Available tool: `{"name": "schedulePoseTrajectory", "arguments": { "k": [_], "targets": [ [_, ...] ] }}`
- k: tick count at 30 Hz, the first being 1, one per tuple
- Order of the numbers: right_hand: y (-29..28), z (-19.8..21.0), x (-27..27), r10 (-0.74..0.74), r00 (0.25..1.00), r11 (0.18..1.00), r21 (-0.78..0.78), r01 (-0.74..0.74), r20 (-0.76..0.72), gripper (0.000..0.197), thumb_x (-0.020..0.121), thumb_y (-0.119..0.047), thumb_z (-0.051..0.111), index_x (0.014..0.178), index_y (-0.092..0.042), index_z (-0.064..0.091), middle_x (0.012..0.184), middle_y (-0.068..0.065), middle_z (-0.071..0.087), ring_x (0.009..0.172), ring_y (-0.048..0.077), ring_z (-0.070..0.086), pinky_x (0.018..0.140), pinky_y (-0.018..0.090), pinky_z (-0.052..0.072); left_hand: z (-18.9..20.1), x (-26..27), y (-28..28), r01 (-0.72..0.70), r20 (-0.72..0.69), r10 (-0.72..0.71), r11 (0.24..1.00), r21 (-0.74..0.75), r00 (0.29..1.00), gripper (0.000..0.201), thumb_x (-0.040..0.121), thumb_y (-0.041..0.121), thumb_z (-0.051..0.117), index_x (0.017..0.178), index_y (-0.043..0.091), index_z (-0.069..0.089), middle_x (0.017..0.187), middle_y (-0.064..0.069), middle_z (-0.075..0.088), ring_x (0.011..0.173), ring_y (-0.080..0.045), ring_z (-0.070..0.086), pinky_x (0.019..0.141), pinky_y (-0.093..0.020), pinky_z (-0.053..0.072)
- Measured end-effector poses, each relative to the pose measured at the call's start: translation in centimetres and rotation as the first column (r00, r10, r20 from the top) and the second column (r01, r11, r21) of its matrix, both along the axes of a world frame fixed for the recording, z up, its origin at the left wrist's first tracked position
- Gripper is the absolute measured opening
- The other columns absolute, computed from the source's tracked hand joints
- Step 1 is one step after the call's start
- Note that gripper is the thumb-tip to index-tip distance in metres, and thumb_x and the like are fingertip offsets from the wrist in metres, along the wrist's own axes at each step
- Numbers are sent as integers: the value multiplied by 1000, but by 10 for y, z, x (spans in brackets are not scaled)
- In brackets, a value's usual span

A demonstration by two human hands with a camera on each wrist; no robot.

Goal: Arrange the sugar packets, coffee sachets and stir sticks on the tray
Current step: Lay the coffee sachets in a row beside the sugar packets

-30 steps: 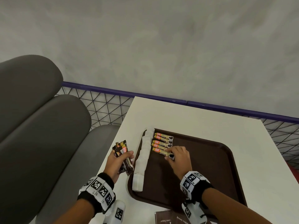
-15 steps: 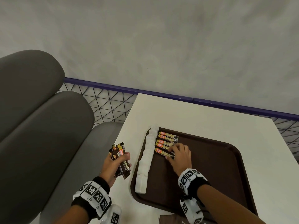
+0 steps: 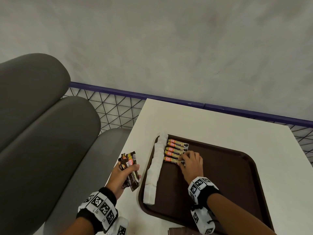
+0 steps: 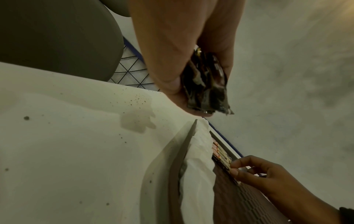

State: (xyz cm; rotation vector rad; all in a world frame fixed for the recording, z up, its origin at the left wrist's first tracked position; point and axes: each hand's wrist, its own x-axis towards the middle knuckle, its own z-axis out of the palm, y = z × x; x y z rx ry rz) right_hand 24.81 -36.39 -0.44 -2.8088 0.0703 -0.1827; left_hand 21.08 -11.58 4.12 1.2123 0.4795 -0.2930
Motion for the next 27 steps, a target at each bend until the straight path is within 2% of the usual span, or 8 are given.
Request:
{"name": "schedulePoseTrajectory", "arguments": {
  "k": [5,8,12,14,18,21,24,27],
  "targets": [
    [3,5,-4,36,999,998,58,-36,4,16,83,-27,64,97,-19,64,110,1,56,111,23,46,98,38,34,2,-1,-5,0,25,0,1000,-3,1000,24,81,-3,65,103,5,61,90,-21,65,72,-32,65,57,-32,56],
    [15,17,-9,135,991,964,231,-134,12,17,90,-29,55,101,-19,62,109,-3,55,107,14,43,92,28,32,2,-2,-12,25,39,-25,1000,10,999,29,79,-2,67,107,1,61,89,-19,68,67,-24,68,57,-30,55],
    [43,38,-25,287,956,743,644,-183,-60,14,90,-25,55,102,-20,61,93,-4,57,84,6,49,80,24,43,2,-5,-25,44,67,-44,999,4,997,34,78,-1,69,111,2,62,98,-19,69,84,-28,67,67,-34,54],
    [55,43,-36,358,922,649,749,-133,-147,15,90,-27,57,105,-24,57,88,-6,58,81,7,54,79,25,46,3,-8,-32,63,83,-61,998,-11,995,35,78,1,69,112,4,62,102,-20,68,88,-30,66,70,-37,54],
    [62,47,-49,368,899,562,827,-11,-238,23,90,-18,56,114,-16,54,84,-3,61,72,3,59,68,15,47,5,-11,-39,65,104,-62,998,-22,993,30,81,0,65,110,4,63,96,-18,69,83,-29,66,66,-33,51],
    [59,54,-53,355,901,516,856,33,-248,25,88,-8,57,112,-17,52,77,-1,59,66,8,60,58,16,48,8,-13,-39,72,110,-70,997,-10,991,26,82,-1,64,107,2,63,88,-16,68,79,-29,64,66,-34,50],
    [59,60,-60,366,903,509,860,6,-223,23,88,-6,57,104,-21,50,80,-2,59,71,10,60,59,17,49,11,-14,-38,90,109,-90,996,13,990,21,82,-3,63,102,3,64,89,-17,69,82,-32,63,72,-37,51],
    [61,63,-66,334,926,496,868,-14,-176,26,86,-4,59,93,-27,50,90,-5,61,81,7,60,68,19,49,12,-15,-39,110,100,-113,993,35,989,22,82,-2,63,103,4,64,91,-18,68,88,-34,63,81,-44,50]
  ]
}}
